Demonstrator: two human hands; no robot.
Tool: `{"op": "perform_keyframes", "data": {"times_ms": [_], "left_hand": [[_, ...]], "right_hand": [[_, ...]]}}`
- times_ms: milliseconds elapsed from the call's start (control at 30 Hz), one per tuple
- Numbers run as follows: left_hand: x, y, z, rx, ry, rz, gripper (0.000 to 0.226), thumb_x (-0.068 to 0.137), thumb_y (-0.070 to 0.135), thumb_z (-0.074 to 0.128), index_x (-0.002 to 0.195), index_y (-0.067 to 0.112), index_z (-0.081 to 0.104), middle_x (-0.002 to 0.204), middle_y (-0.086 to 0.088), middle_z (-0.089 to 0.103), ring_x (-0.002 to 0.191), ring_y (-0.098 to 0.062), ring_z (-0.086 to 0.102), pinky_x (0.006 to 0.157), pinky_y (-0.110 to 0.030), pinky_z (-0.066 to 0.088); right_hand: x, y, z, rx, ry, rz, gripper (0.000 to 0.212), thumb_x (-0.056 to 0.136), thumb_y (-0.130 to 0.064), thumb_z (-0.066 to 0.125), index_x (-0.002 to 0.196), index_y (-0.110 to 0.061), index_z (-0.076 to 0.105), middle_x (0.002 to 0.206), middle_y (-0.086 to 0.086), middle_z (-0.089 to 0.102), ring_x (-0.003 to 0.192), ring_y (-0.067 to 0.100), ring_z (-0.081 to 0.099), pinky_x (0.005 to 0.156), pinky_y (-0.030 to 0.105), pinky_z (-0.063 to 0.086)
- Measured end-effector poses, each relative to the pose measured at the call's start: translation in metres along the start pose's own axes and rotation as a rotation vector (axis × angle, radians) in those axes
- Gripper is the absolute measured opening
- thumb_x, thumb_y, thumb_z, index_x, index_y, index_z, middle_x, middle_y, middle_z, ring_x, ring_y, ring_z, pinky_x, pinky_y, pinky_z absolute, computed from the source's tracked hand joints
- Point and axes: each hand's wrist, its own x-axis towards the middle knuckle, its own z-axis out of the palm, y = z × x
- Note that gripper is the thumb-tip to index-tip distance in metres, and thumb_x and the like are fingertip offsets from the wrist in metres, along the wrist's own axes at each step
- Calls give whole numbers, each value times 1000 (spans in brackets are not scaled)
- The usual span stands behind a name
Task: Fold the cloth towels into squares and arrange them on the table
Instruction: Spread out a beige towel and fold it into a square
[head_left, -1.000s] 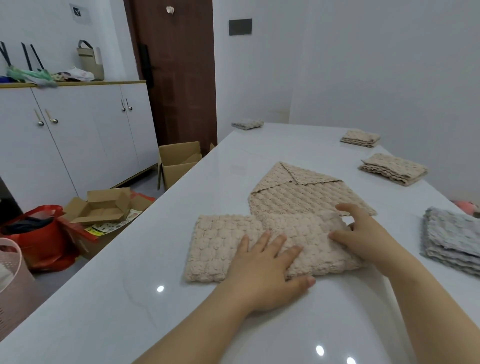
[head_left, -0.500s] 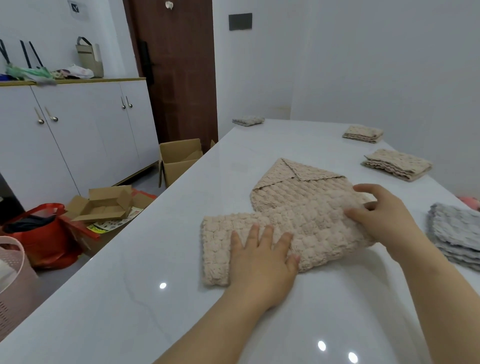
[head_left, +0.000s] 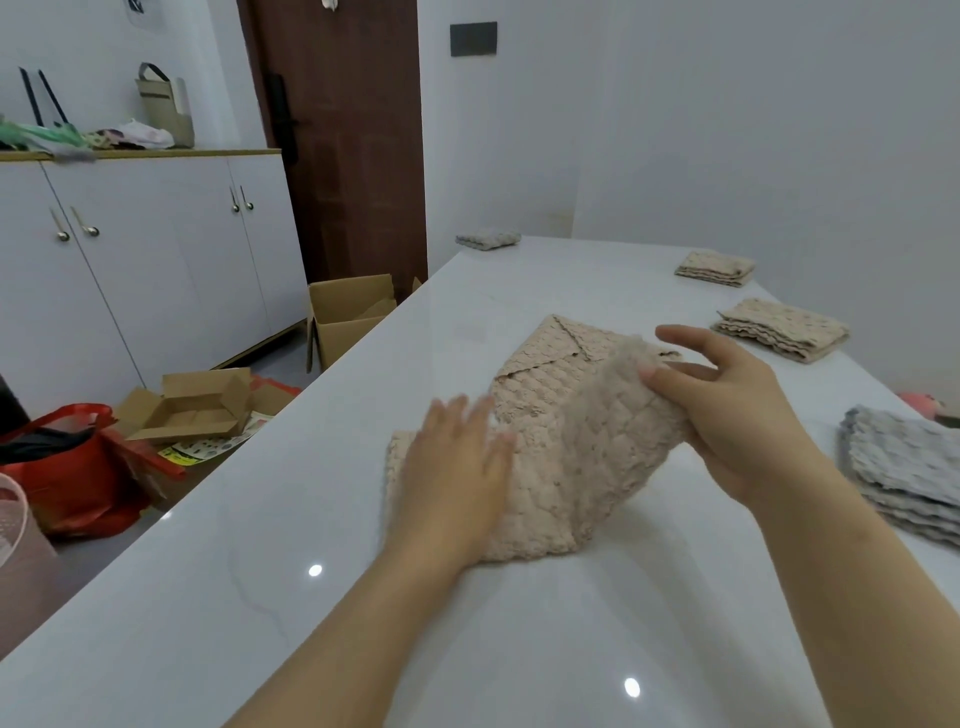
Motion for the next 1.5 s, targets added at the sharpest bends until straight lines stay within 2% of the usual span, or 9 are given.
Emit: {"op": "perform_keyframes", "data": {"times_ms": [100,233,400,633,833,967,1133,1400,1500], "left_hand": [[5,-5,-26,-496,205,-231,41,98,37,33,138,28,37,133,9,45,122,-9,43,105,-24,29],[8,-14,-43,-1141,25,-596,46,97,46,34,138,25,32,118,-19,57,91,-27,66,70,-34,57],[7,-19,-42,-1019,-89,-604,36,95,43,43,127,28,42,102,-15,66,76,-24,69,59,-30,59],[8,-25,-36,-749,-156,-439,39,83,0,56,111,28,62,91,-10,63,72,-21,60,63,-29,56],[8,-22,-45,-767,-209,-401,38,84,-3,44,99,25,64,86,-5,58,67,-18,54,58,-28,53],[6,-24,-39,-704,-155,-406,7,85,24,62,91,23,66,92,0,60,70,-13,55,53,-22,48],[8,-29,-42,-699,-66,-346,21,81,3,65,92,21,67,85,0,68,63,-6,58,53,-17,46],[6,-54,-49,-318,-175,-333,23,76,11,71,83,31,63,99,3,62,74,-11,54,64,-27,45],[7,-53,-51,-151,-79,-322,22,75,19,72,91,31,61,106,0,55,83,-13,54,72,-30,47]], "right_hand": [[-13,-4,25,94,-129,-89,33,82,-4,65,103,-30,62,89,4,67,88,22,62,82,36,50],[-29,-3,45,71,-423,-96,41,83,-8,64,111,-36,54,103,3,69,92,18,67,84,33,53],[-28,4,44,8,-316,-34,22,86,-14,60,105,-26,60,98,3,70,85,16,66,86,37,51],[-29,18,46,-403,-363,-101,17,79,-20,69,93,-30,63,92,-6,65,79,6,59,68,16,47],[-30,26,50,-786,-624,-262,36,63,-38,76,85,-51,51,114,-16,48,114,6,38,97,22,34],[-31,28,52,-737,-665,-341,29,71,-10,74,80,-35,65,107,-18,54,97,-20,45,80,0,34],[-32,27,49,-657,-665,-357,25,71,-1,72,86,-21,74,100,-29,53,91,-25,46,78,-1,35],[-34,29,50,-696,-751,-264,21,74,-18,75,90,-30,72,101,-20,63,97,-11,52,79,3,39],[-35,28,50,-585,-603,-232,22,82,-29,66,99,-43,64,107,-28,60,101,-17,50,81,-1,35]]}}
